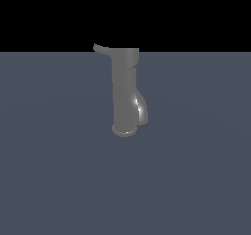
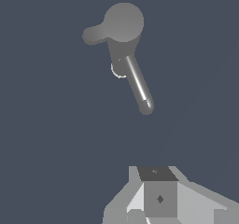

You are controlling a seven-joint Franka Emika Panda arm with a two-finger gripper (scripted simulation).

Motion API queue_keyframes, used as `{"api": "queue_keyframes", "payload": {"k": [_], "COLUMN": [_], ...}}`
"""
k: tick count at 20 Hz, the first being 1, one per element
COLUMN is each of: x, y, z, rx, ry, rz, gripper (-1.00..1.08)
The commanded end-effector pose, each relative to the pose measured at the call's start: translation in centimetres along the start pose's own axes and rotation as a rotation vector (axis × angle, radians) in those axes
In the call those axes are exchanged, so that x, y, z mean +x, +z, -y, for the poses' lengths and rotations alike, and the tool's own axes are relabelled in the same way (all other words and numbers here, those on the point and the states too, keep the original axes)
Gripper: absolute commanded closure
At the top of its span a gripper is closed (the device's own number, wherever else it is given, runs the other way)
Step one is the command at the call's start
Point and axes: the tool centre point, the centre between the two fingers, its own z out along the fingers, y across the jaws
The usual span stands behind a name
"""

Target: Turn on the faucet by rotating a designated handle.

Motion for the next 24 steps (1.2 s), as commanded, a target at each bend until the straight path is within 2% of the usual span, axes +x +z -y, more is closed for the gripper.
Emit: {"api": "queue_keyframes", "payload": {"k": [1, 13, 24], "x": [0.7, 4.7, 9.4], "y": [0.9, 4.9, 8.6], "z": [1.1, 5.6, 8.5], "rx": [0.000, -0.004, -0.007], "ry": [0.055, 0.319, 0.560], "rz": [0.001, 0.003, 0.005], "gripper": [1.08, 1.08, 1.08]}}
